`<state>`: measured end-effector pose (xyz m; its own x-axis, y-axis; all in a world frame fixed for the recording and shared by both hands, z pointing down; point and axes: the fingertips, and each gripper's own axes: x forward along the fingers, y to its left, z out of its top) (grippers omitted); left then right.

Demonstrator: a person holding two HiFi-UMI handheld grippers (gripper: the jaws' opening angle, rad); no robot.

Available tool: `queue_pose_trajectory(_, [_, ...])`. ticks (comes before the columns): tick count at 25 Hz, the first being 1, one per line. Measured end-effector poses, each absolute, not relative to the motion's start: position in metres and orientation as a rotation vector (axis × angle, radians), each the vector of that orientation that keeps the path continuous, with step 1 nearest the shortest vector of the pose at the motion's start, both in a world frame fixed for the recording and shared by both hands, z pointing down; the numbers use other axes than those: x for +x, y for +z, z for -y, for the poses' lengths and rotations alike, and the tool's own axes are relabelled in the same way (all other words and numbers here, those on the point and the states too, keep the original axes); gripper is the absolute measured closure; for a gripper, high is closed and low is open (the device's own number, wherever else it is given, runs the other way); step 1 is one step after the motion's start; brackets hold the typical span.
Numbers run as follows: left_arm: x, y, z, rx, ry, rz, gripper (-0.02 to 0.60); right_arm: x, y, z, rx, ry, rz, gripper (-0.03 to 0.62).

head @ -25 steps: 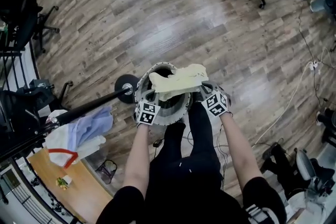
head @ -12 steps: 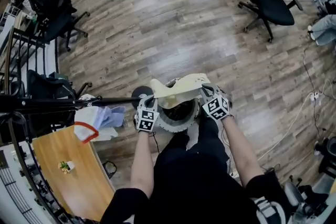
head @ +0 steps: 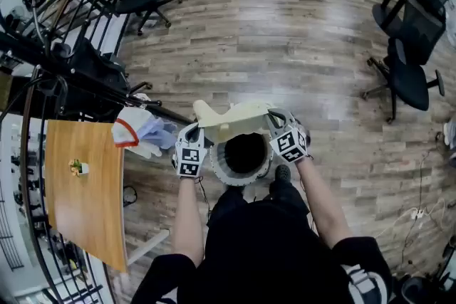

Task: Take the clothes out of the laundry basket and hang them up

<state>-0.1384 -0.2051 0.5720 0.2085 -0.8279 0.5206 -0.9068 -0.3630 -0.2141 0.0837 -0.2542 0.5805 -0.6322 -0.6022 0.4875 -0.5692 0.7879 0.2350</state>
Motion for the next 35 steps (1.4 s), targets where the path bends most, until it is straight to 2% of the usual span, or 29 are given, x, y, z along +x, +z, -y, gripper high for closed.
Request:
queue_pose_trajectory(6, [-0.148, 0.532, 0.188, 2.162, 0.758, 1.954, 0.558, 0.055, 0.531, 0.285, 0.639, -0.278, 2.520, 0.577])
queue_pose_trajectory(18, [-0.181, 0.471, 0.144, 2.062, 0.803, 2.190, 0.558, -0.004, 0.469, 0.285, 0.499, -0.423, 2.644, 0.579])
queue_pose_trajectory(35, [-0.277, 0.350, 0.138, 1.935, 0.764, 2.545, 0.558, -0.148, 0.339, 0.322, 0.333, -0.687, 2.825, 0.579])
